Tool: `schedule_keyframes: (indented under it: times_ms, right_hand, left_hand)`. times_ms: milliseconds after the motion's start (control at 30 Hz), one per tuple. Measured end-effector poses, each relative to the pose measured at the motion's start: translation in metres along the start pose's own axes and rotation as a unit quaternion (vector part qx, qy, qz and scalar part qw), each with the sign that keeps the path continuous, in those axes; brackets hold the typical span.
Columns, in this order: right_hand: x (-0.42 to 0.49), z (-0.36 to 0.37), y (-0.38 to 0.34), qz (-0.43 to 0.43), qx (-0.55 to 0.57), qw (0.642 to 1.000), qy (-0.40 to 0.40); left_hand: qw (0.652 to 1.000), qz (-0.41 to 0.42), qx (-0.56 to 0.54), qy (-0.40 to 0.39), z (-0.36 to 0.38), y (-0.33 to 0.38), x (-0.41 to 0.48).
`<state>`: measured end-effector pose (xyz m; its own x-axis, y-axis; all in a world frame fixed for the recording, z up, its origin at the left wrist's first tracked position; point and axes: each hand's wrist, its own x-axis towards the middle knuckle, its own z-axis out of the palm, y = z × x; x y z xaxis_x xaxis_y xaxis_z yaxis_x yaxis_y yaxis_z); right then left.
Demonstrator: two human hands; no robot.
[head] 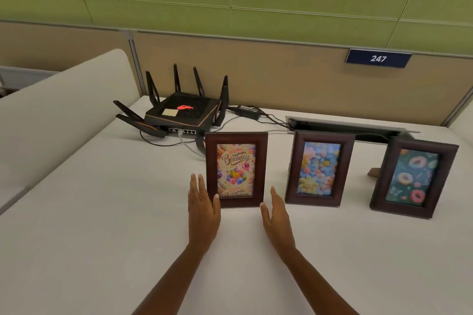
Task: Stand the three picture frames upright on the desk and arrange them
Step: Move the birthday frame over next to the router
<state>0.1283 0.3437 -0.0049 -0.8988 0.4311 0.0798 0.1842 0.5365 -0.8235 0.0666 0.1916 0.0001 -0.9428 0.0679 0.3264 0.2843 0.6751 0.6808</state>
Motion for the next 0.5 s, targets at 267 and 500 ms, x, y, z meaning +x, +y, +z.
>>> schedule_keyframes:
  times_ms: [267, 500]
  right_hand:
    - [0.021, 0.006, -0.009, 0.054, 0.087, 0.995, -0.011]
    - [0.048, -0.009, -0.02, 0.093, 0.169, 0.977, -0.089]
  left_hand:
    - [0.968, -0.094, -0.177, -0.149, -0.003, -0.009, 0.017]
    - [0.952, -0.105, -0.216, -0.189, -0.008, -0.012, 0.032]
